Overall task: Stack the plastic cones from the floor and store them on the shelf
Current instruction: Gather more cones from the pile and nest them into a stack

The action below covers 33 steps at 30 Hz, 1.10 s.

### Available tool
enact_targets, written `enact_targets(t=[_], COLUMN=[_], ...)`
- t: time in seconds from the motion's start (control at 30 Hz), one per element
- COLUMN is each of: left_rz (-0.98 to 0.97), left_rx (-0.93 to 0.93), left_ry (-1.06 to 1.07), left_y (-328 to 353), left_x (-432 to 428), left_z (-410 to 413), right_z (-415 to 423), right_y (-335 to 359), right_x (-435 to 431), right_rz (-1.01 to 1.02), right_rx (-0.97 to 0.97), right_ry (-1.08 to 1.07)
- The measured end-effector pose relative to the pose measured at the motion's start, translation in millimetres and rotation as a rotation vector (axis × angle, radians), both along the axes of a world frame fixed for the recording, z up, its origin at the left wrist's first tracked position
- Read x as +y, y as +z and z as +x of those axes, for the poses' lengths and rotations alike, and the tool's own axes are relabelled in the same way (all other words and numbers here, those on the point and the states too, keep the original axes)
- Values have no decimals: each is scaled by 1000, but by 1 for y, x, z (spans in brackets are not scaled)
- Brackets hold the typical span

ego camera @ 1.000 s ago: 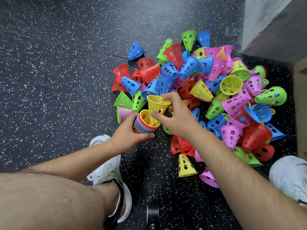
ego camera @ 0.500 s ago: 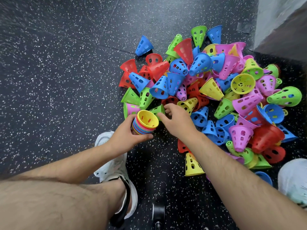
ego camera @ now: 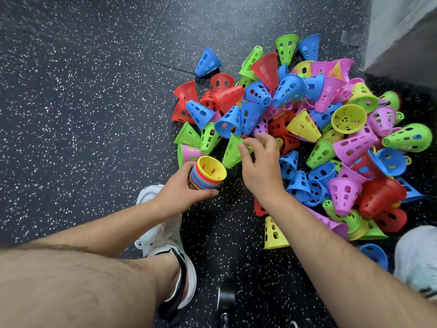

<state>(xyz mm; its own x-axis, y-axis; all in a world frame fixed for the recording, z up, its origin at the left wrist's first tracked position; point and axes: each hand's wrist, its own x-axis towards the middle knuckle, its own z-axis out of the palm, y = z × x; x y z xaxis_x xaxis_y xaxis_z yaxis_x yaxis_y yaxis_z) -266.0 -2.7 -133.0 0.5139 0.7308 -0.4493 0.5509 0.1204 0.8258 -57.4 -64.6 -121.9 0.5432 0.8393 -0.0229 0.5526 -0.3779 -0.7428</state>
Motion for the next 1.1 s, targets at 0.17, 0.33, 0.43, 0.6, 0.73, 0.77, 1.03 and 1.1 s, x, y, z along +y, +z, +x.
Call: enact_targets(t=[0.17,0.33,0.43,0.6,0.73,0.77,1.03,1.1], left_rz=[-9,-4,-7,-46,-54,-57,-41,-37], left_rx=[-4,-28,-33,-12,11,16,33,30], left_ry=[-22,-50,-77,-123,-156,-160,-170,-166], left_y=[4,8,8,0,-7,-7,-7,-7], left_x=[-1,-2,-2,-11,-13,-13,-12,-12], left_z=[18,41,51,58,62,63,59,58], right_z=[2,4,8,28,40,42,42,38], right_y=[16,19,18,17,3,-2,-18,-18], right_x=[-14,-26,-35,-44,-48,-49,-49,-47], right_rz=[174,196,98,-65,-164,-190,-399,-415], right_rx=[87,126,156,252,140,75,-69,-72], right_ry=[16,101,190,211,50,32,231,230])
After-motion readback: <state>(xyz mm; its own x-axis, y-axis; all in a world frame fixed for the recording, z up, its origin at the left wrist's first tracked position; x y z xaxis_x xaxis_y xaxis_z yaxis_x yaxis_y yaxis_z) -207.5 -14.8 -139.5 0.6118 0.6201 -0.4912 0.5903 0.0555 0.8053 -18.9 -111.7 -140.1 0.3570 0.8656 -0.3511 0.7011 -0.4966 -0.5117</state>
